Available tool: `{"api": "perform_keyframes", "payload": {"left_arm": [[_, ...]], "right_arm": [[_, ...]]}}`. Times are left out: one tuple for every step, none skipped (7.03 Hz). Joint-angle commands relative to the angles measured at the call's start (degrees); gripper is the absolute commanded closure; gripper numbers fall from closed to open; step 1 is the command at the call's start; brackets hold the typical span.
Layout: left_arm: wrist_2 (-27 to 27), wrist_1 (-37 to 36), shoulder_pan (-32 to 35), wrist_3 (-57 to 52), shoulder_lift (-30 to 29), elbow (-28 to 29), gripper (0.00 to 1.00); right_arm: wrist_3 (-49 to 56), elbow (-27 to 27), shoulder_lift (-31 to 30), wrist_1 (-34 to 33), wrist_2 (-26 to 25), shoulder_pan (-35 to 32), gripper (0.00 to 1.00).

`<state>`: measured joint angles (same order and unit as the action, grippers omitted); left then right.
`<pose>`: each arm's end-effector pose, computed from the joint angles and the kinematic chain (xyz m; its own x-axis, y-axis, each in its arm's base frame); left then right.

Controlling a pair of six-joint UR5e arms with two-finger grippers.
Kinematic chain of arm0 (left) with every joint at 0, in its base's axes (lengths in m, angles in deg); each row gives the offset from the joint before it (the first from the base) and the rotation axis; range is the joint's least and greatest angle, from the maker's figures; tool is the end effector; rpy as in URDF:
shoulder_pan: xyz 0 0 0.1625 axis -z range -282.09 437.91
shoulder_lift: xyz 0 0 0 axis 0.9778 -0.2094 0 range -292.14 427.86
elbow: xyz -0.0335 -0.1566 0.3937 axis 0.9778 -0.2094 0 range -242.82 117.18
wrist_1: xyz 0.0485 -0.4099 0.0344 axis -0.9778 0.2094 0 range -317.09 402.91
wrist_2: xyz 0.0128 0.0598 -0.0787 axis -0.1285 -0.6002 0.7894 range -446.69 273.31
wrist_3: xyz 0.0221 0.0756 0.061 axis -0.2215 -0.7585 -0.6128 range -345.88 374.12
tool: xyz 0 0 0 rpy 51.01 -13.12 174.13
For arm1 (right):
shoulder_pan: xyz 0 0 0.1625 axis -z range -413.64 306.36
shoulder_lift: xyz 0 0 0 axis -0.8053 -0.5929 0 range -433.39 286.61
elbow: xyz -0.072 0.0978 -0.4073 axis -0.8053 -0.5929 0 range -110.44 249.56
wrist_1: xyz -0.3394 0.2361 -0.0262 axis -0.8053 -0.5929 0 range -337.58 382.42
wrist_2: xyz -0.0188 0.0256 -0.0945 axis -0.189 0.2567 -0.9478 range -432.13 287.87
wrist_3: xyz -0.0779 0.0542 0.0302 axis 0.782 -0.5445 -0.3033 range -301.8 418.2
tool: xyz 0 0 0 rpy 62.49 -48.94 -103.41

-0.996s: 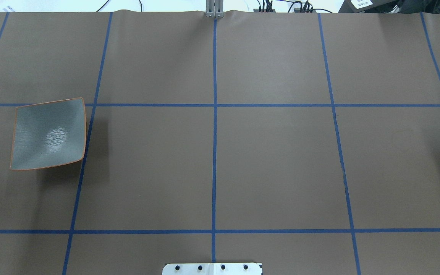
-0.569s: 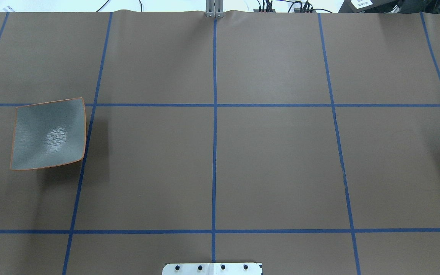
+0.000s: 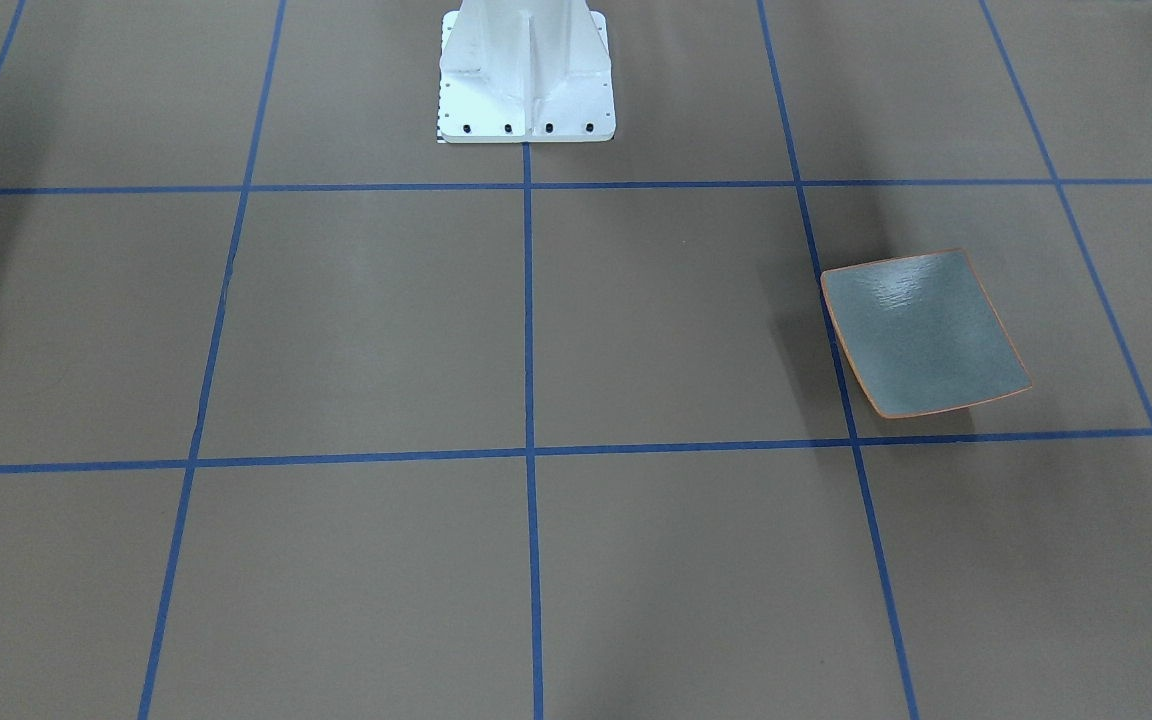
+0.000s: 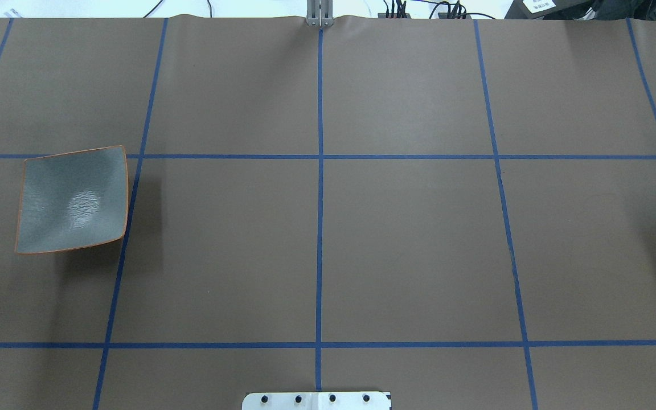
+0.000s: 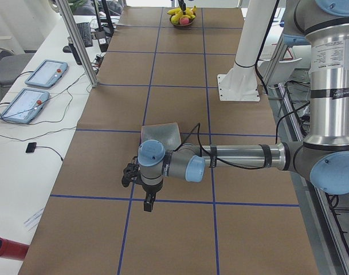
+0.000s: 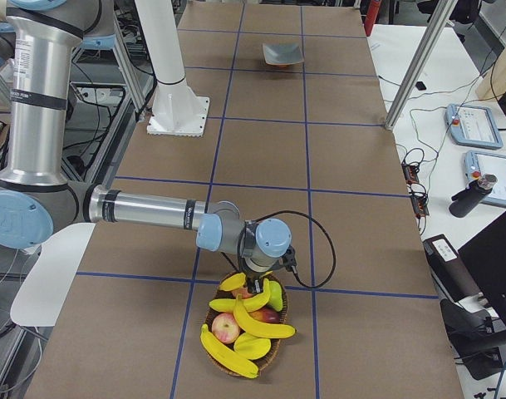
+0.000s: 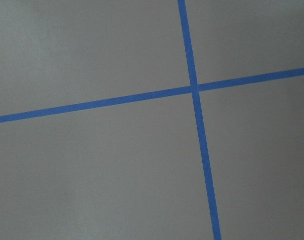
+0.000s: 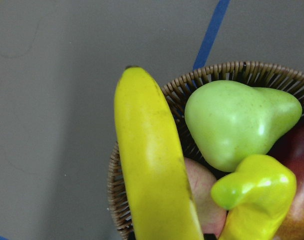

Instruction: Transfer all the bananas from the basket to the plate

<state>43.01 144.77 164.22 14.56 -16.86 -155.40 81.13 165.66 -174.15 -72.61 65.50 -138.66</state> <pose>-0.0397 -0.4668 0.6640 0.7618 0.1435 -0.6318 -0.0577 0.9863 0.1544 0.0249 -0.4023 0.6949 0.5951 -0.3224 0.7362 0.3445 0.9299 0.1287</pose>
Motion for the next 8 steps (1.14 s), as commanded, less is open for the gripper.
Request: {"api": "perform_keyframes", "payload": {"left_arm": [[0.03,0.00,0.00,0.00,0.00,-0.06,0.00],[0.03,0.00,0.00,0.09,0.00,0.02,0.00],[0.03,0.00,-0.09,0.17,-0.52,-0.15,0.00],[-0.05,-0.26,-0.09,0.35,-2.97,0.02,0.00],[-0.05,-0.53,-0.52,1.31,-4.73,0.11,0.00],[-0.23,0.08,-2.70,5.93,-5.62,0.11,0.00],[-0.49,-0.17,-7.16,12.50,-8.24,0.37,0.00],[-0.49,0.17,-9.21,17.53,-10.44,0.55,0.00]], "right_arm": [[0.10,7.14,-2.69,-3.04,0.00,-3.29,1.00],[0.10,12.05,-2.61,-8.46,0.00,-5.57,1.00],[0.01,15.32,-0.69,-13.47,0.00,-6.81,1.00],[-0.34,15.00,3.07,-15.26,2.18,-6.74,1.00],[-1.65,14.48,5.98,-15.37,7.33,-5.08,1.00],[-5.84,14.30,9.23,-15.28,9.39,-2.37,1.00],[-13.19,14.56,13.09,-14.93,10.02,0.97,1.00],[-17.96,14.47,16.52,-14.84,11.85,3.52,1.00]]}}
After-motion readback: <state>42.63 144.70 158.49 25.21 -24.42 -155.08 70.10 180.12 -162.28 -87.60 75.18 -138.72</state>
